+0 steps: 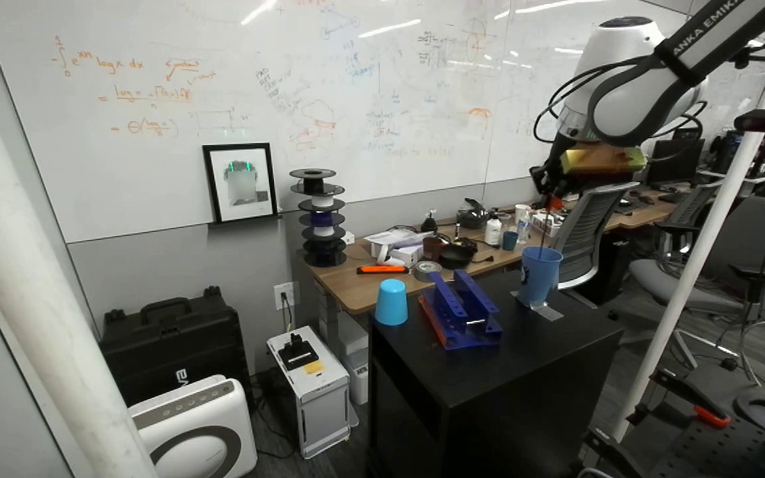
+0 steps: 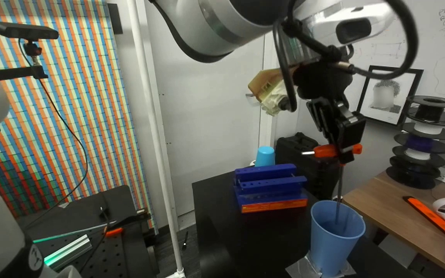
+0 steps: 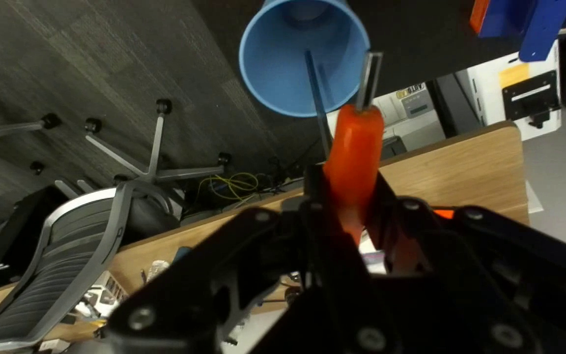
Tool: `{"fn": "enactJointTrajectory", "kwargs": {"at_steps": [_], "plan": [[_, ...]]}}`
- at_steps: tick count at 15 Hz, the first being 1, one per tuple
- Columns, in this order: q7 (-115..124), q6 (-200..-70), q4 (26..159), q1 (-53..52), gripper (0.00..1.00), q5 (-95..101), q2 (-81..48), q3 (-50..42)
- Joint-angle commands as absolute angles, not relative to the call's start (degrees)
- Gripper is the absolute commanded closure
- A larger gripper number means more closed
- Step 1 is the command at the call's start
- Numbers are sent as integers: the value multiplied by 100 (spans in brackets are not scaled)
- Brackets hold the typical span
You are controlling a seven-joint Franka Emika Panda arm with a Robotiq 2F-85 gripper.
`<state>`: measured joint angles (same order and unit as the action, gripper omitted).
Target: Put the orange object into the blue cup
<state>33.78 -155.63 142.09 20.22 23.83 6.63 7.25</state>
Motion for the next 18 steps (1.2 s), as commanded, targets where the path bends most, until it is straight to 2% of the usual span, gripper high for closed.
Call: {"fn": "enactJointTrajectory", "kwargs": {"at_steps": [1,4,5,6,7,10,13,14,15,17,18], "plan": [[3537,-15555,13787,1478,90,2360,-35,395],[3466,-15437,13720,1193,89,2261,-451,5],[3268,-15404,13731,1107,54,1972,-470,-92],[3070,-15339,13735,1041,53,1678,-415,-161],[2651,-15199,13778,986,48,1154,-233,-152],[1211,-14679,14063,732,23,-265,735,7],[218,-13598,14137,336,2,-877,1601,-56],[-6,-13164,14186,178,0,-1105,1920,-80],[501,-13644,13889,338,11,-732,1177,-81],[280,-13189,13996,186,0,-918,1688,-66],[259,-13151,14070,162,0,-927,1825,-63]]}}
